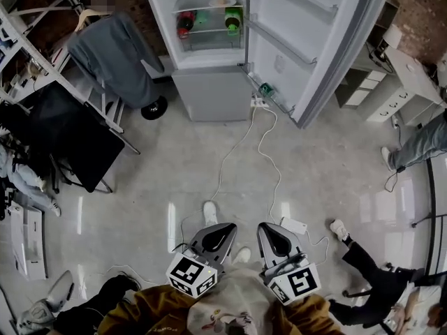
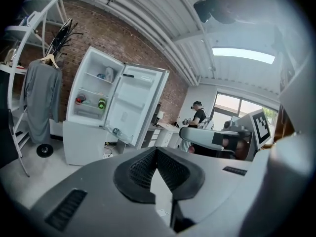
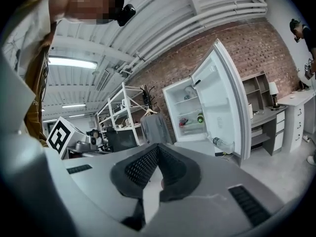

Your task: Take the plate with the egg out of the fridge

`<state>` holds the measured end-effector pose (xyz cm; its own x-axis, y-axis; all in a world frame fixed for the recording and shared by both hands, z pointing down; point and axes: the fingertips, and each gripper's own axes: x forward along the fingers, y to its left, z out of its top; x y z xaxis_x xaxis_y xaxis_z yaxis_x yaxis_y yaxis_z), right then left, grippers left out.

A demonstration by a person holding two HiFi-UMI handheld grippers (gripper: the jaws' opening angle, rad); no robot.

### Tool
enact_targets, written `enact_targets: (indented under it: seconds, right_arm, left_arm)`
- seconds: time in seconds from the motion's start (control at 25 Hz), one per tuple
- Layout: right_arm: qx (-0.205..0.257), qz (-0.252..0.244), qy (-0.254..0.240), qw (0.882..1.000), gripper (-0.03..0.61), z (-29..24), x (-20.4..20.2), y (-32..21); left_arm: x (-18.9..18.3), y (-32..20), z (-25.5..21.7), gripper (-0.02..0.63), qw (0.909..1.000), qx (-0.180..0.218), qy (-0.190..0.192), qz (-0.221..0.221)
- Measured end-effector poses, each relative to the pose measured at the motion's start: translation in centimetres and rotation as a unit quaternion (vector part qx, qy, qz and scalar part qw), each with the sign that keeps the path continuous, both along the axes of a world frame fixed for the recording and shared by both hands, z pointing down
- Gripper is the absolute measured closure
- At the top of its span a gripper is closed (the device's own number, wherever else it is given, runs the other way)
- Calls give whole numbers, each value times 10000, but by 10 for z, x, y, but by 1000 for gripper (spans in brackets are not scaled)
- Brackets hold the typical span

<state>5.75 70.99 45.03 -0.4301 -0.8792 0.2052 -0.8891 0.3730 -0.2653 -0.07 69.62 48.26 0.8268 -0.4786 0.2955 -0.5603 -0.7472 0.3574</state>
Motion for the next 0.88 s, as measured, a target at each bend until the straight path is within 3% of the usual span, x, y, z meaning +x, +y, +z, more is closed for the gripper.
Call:
enact_targets:
  seconds: [0.2, 0.36, 0.48, 0.88]
  right_arm:
    - [-181, -246, 71, 9995, 574, -7, -26, -79]
    - [-82, -314, 75, 9994, 574, -25, -52, -144]
    - [-89, -341, 74, 9994, 574, -26, -73, -191]
    - [-355, -458, 65, 9983, 572, -4, -117, -298]
  left_arm:
    - [-21, -85, -14, 606, 9997, 64, 197, -144]
    - [-56, -157, -33, 606, 9985, 245, 310, -373]
    - [-79, -201, -30, 606, 9983, 165, 338, -436]
    - [-129, -308, -14, 606, 9978, 101, 336, -560]
